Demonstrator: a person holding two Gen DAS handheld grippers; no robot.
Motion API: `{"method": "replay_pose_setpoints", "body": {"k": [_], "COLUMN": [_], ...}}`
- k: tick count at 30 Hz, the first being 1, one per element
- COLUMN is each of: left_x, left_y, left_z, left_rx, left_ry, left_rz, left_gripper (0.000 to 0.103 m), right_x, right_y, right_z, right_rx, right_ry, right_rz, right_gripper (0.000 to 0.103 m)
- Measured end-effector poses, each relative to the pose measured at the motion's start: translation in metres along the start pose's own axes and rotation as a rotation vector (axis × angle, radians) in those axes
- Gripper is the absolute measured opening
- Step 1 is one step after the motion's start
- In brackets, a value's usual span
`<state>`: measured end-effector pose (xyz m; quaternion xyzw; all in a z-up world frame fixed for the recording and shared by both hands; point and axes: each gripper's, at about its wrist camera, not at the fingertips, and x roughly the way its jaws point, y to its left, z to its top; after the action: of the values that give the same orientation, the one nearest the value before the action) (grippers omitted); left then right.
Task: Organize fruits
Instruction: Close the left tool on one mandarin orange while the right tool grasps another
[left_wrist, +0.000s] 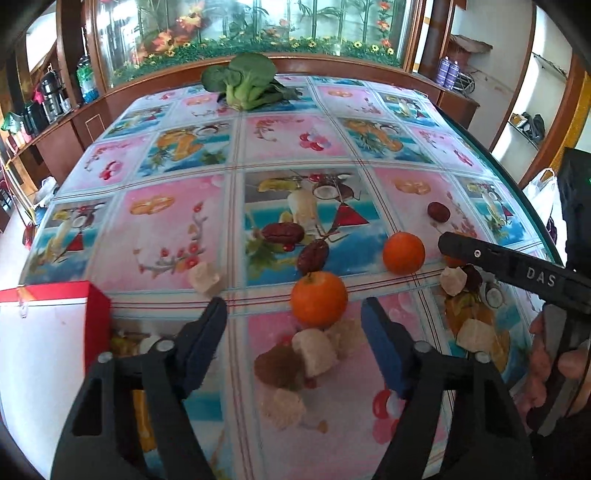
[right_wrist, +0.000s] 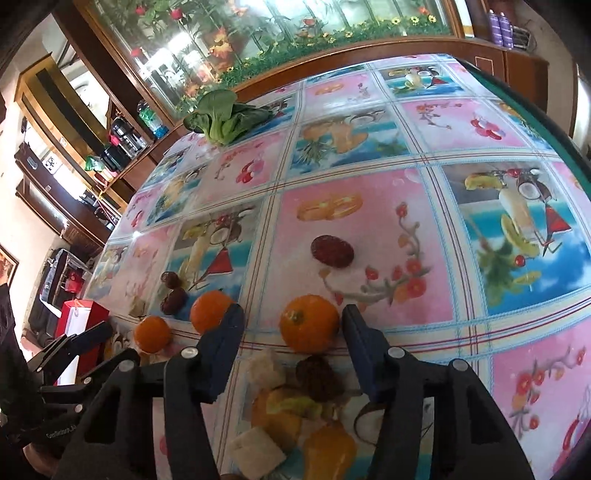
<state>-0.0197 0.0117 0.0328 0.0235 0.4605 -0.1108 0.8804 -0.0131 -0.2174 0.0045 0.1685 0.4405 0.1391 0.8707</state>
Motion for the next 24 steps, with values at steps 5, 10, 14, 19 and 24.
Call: {"method": "replay_pose_setpoints", "body": {"k": [5,10,14,19,24], "left_x": [0.017,0.023,0.024,0.023,0.021], "left_y": [-0.002,-0.006,-0.006,-0.011,-0.01], "left_z": [0.002,0.004,0.004,0.002,-0.002], "left_rx": [-0.021,-0.023,-0.029,-0.017,-0.037], "left_ry": [0.041,0.051,0.045,0.028,0.004], "left_rz": [-0.031,-0.055,-0.06,-0.06,-0.067], "left_gripper": [0.058,0.05,0.045,0.038,0.038], "right_x": [0.001,0.002,0.004,0.005,0.004], "right_y": [0.0,0.005,0.009,0.005,0.004], "right_z": [-0.001,-0.002,-0.003,-0.003,-0.004], "right_rx": [-0.03,-0.072,-0.097,-0.083,-0.075], "right_ry": [-0.009,-0.012,-0.016,-0.019,-0.024], "right_rz": [-0.016,-0.033,-0.053,-0.045,-0.037], "right_gripper": [0.047,0.045,0.04,0.032,0.031]}}
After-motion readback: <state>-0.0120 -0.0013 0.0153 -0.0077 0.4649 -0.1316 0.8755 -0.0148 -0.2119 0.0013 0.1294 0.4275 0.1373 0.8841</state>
